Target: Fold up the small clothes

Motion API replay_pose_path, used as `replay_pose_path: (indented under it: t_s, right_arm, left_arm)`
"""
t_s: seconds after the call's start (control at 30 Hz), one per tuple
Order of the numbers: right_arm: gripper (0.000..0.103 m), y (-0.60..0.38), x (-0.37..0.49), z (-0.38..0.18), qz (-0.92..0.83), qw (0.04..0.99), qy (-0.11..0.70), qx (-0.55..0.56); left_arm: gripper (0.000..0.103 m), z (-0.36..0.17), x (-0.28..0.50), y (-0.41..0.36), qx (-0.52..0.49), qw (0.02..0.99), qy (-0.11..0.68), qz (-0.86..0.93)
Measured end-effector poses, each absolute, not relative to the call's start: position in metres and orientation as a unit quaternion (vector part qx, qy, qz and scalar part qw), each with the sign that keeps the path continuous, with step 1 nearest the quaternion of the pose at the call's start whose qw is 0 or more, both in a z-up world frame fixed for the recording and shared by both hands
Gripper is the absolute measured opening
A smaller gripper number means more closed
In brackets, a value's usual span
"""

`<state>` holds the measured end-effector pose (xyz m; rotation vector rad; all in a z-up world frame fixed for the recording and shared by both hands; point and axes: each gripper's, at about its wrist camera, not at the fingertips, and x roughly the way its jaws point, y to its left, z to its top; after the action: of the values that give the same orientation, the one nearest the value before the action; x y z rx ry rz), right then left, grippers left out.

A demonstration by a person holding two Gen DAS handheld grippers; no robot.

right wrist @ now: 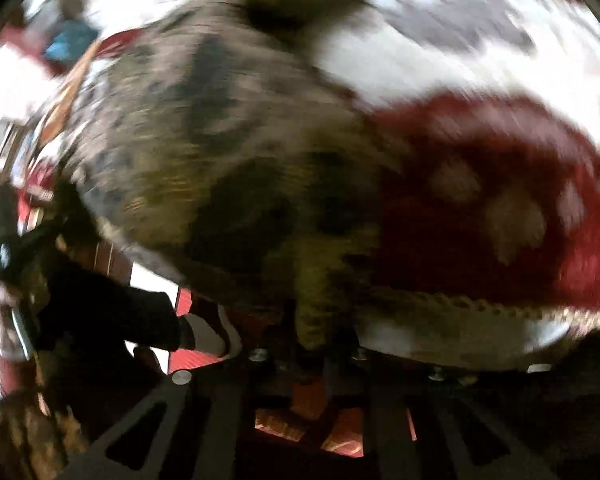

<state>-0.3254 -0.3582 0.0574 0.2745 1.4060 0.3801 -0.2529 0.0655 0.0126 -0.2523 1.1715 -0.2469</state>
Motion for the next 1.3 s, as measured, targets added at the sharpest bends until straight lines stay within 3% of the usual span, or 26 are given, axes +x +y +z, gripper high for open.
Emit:
replay_pose_path:
  t_s: [0.4, 0.57, 0.63, 0.7, 0.77, 0.8, 0.97, 1.2, 1.23, 1.3]
  right_arm:
    - [0.008, -0.402, -0.319, 0.201, 0.288, 0.801, 0.446, 0.276]
    - [0.008, -0.394, -0.322, 0.219, 0.288, 0.812, 0.434, 0.262]
    - [0.008, -0.393, -0.323, 0.211, 0.282, 0.809, 0.443, 0.264]
    - [0.008, -0.398, -0.319, 0.205, 0.276, 0.804, 0.45, 0.272]
    - [0.008, -0.403, -0.316, 0.198, 0.274, 0.799, 0.457, 0.279]
    - [0.008, -0.406, -0.314, 0.195, 0.275, 0.797, 0.46, 0.28]
    - [0.008, -0.406, -0.303, 0.19, 0.284, 0.789, 0.465, 0.284]
    - [0.008, -0.404, -0.303, 0.185, 0.281, 0.786, 0.471, 0.285]
    - [0.008, -0.405, -0.304, 0.184, 0.279, 0.786, 0.471, 0.285]
    - [0.008, -0.406, -0.306, 0.182, 0.276, 0.786, 0.472, 0.289]
  left_arm:
    - [0.007, 0.131, -0.254, 0.12, -0.215, 0.866, 0.416, -0.175]
    - [0.008, 0.126, -0.246, 0.112, -0.192, 0.86, 0.439, -0.177]
    - [0.014, 0.109, -0.246, 0.106, -0.176, 0.852, 0.467, -0.16]
    - [0.043, 0.088, -0.248, 0.099, -0.143, 0.848, 0.494, -0.128]
    - [0.059, 0.07, -0.253, 0.092, -0.112, 0.847, 0.51, -0.101]
    - [0.06, 0.06, -0.257, 0.087, -0.095, 0.845, 0.517, -0.093]
    - [0.06, 0.003, -0.257, 0.066, -0.057, 0.815, 0.571, -0.08]
    - [0.06, -0.022, -0.238, 0.067, -0.105, 0.8, 0.583, -0.094]
    - [0.058, -0.023, -0.237, 0.069, -0.112, 0.798, 0.584, -0.1]
    - [0.043, -0.026, -0.237, 0.074, -0.133, 0.79, 0.587, -0.117]
